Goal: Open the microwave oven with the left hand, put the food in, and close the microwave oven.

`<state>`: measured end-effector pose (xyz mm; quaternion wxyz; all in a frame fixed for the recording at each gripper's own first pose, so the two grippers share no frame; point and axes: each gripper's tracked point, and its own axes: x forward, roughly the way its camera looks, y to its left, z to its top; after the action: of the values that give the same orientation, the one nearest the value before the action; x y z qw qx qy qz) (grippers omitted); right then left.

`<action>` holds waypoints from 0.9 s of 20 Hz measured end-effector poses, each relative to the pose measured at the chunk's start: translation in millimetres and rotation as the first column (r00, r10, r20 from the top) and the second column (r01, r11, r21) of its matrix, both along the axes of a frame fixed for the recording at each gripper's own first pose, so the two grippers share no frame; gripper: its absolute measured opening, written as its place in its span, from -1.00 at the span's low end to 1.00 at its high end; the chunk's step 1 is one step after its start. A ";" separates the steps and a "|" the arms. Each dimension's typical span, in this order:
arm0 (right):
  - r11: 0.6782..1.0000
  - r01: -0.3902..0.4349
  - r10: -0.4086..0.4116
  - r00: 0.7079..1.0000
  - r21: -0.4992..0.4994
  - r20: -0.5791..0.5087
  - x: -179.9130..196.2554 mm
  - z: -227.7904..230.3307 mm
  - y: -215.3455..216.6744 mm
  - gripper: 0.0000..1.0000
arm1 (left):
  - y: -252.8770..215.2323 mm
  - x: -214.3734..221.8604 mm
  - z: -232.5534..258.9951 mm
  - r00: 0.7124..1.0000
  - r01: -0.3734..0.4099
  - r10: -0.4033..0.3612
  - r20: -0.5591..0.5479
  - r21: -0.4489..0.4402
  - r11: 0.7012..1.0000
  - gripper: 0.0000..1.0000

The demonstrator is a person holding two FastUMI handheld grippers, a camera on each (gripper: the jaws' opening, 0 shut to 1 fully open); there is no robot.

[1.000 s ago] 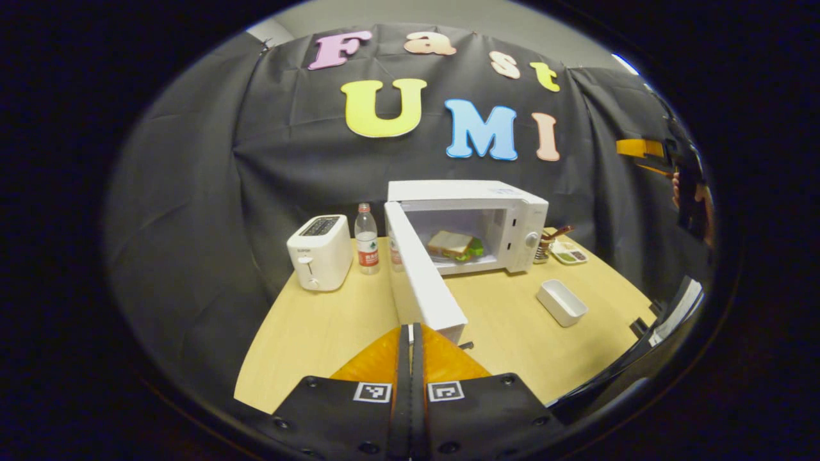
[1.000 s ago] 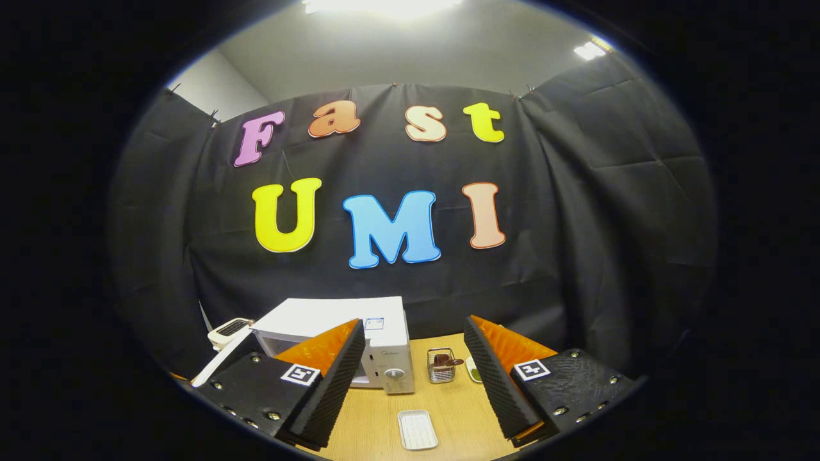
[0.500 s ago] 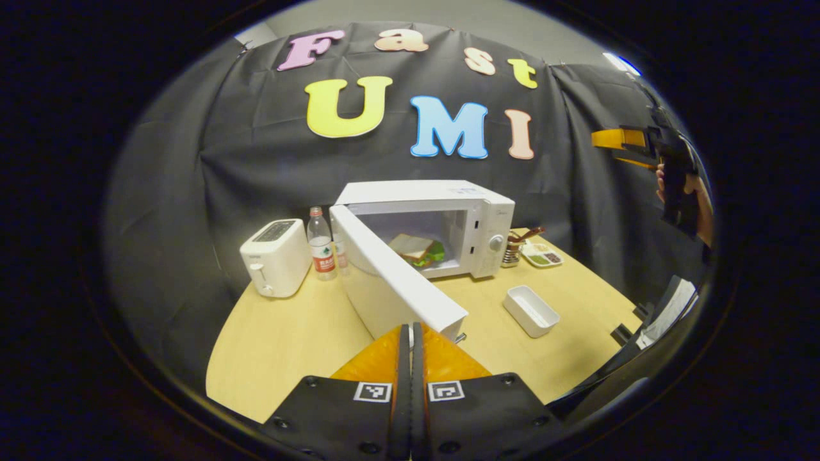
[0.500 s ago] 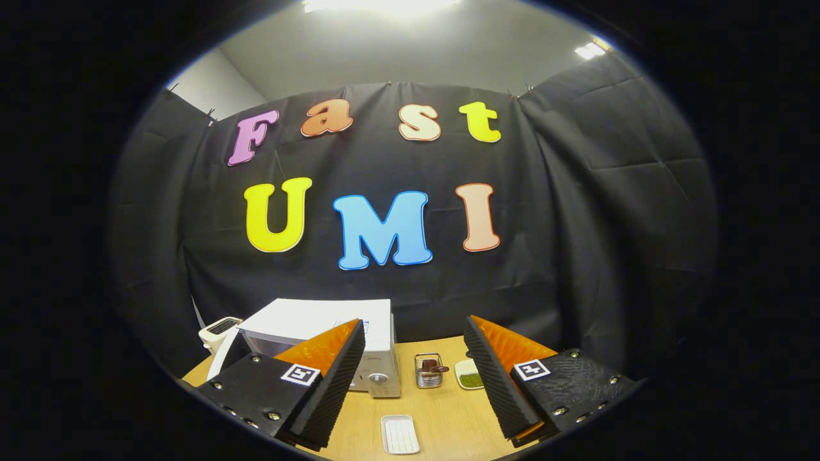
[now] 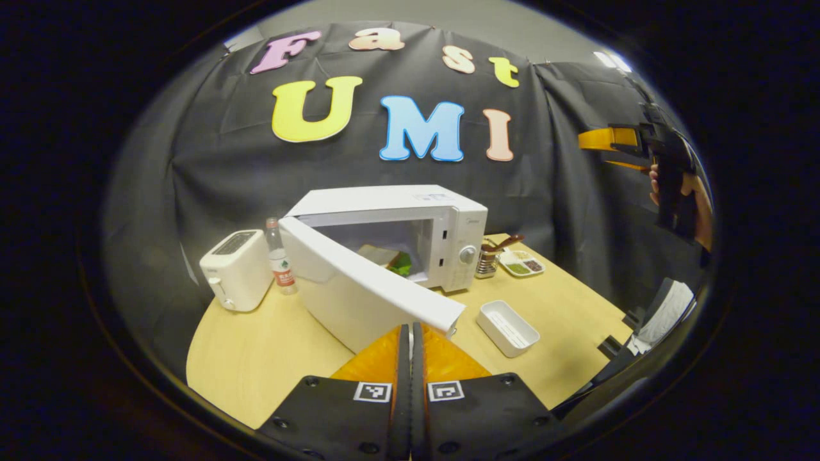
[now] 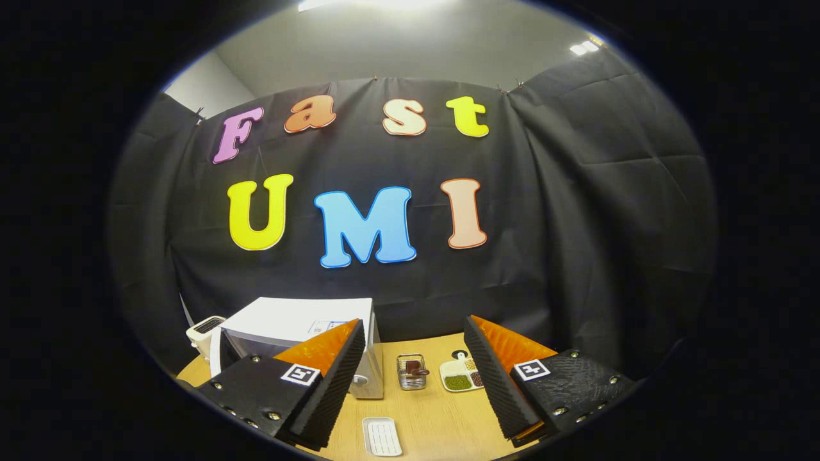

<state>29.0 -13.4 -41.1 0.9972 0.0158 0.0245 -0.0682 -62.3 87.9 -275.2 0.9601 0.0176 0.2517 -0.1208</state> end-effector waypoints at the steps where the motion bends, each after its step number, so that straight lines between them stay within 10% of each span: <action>1: 1.000 0.004 -0.004 1.000 0.001 0.001 0.7 0.8 -3.4 0.88 | -5.5 3.0 -0.6 1.000 0.011 -0.011 -0.003 0.001 1.000 -0.87; 18: 0.999 -0.035 0.035 0.999 -0.018 -0.022 24.0 -1.1 -29.1 0.88 | -81.8 90.2 -8.1 0.999 0.044 -0.045 -0.015 -0.023 0.999 -0.87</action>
<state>53.0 -42.6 -42.2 0.9981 0.0052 0.0350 -0.0511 27.9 6.2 -283.3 0.9554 0.0113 0.2571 -0.1452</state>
